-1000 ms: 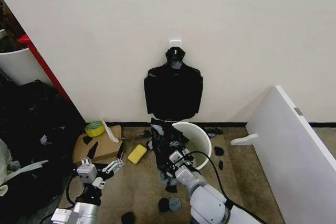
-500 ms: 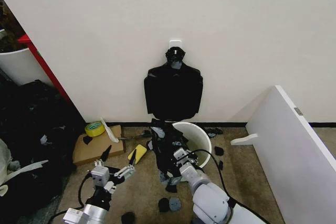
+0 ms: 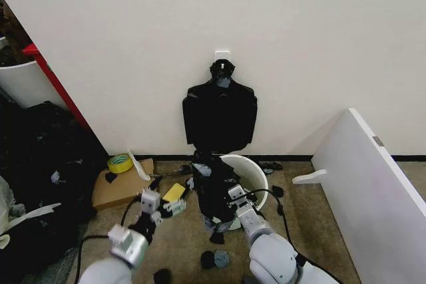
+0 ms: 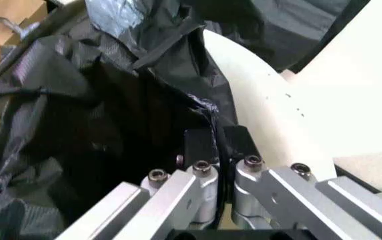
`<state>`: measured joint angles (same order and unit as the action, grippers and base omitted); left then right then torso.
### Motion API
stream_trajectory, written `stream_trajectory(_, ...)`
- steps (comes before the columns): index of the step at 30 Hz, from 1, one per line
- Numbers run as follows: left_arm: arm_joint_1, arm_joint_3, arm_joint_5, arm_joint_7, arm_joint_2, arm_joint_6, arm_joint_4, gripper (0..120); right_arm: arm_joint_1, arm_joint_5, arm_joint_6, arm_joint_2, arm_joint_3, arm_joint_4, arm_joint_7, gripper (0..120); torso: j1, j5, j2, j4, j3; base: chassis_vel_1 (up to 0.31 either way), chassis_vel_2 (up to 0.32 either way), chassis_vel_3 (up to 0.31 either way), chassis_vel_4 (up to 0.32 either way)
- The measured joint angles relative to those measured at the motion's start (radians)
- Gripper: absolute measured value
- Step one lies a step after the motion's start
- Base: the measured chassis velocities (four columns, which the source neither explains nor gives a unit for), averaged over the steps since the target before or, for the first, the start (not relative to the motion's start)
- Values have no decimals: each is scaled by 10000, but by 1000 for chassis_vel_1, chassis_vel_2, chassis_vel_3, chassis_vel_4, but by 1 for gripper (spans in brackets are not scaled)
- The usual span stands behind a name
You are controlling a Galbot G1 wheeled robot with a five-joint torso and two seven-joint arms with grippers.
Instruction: Place the garbage bag over the trash bin.
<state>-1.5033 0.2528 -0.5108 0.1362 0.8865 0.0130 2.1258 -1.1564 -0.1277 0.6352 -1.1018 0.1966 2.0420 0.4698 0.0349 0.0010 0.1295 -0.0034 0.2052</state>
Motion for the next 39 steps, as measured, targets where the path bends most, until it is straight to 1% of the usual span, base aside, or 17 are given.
stream_trajectory(1,0,0,0,0,0,0,0,96,0,0,0,0,0,0,0,0,0,0,0,0,0,0,0,0,0)
stream_trajectory(2,52,-110,-42,-22,-124,112,-16,96,24,1,0,1,14,-4,-2,0,0,-1,0,4,0,0,0,0,0)
stream_trajectory(4,156,-384,-123,-30,-251,250,-57,96,38,3,0,20,43,-4,-20,0,0,-1,0,3,0,0,0,0,0)
stream_trajectory(8,546,-1110,-357,195,-205,634,-147,95,49,9,4,36,88,-2,-69,0,0,0,0,3,-1,0,0,0,0)
stream_trajectory(9,546,-1110,-357,195,-205,634,-147,95,49,9,4,36,88,-2,-69,0,0,0,0,3,-1,0,0,0,0)
stream_trajectory(12,1331,-2040,-553,1122,38,1379,-307,94,-5,37,6,65,94,2,-90,0,0,-1,0,-1,-1,0,0,0,0)
stream_trajectory(15,1948,-2598,-672,1822,271,1824,-493,93,-60,59,12,85,84,20,-96,0,0,-3,0,-1,-1,0,0,0,0)
stream_trajectory(16,2222,-2816,-774,2085,390,2038,-586,90,-83,66,19,93,74,41,-96,0,0,-1,0,-1,-1,0,0,0,0)
stream_trajectory(20,2563,-3071,-901,2348,532,2279,-726,88,-113,71,32,108,63,60,-97,0,0,-1,0,0,-1,0,0,0,0)
stream_trajectory(23,3065,-3446,-942,2576,824,2458,-1077,84,-129,75,49,129,45,98,-103,0,0,-1,0,1,-1,0,0,0,0)
stream_trajectory(25,3183,-3527,-942,2624,904,2483,-1162,84,-130,75,50,128,41,100,-106,0,0,-1,0,1,0,0,0,0,0)
stream_trajectory(28,3609,-3747,-1103,2888,1195,2693,-1449,83,-130,75,53,95,18,100,-120,0,0,-1,0,1,0,0,0,0,0)
stream_trajectory(31,4083,-3966,-1492,3392,1453,3213,-1686,83,-108,71,61,88,31,100,-143,0,0,-2,0,0,0,0,0,0,0)
stream_trajectory(32,4083,-3966,-1492,3392,1453,3213,-1686,83,-108,71,61,88,31,100,-143,0,0,-2,0,0,0,0,0,0,0)
stream_trajectory(34,4267,-4057,-1751,3779,1563,3619,-1747,83,-97,68,68,86,41,100,-150,0,0,-2,0,0,0,0,0,0,0)
stream_trajectory(37,4443,-4218,-1988,4102,1654,4005,-1833,83,-110,64,70,79,47,99,-155,0,0,-1,0,3,0,0,0,0,0)
stream_trajectory(39,4461,-4237,-1998,4121,1664,4026,-1842,83,-111,64,70,79,48,99,-156,0,0,-1,0,3,0,0,0,0,0)
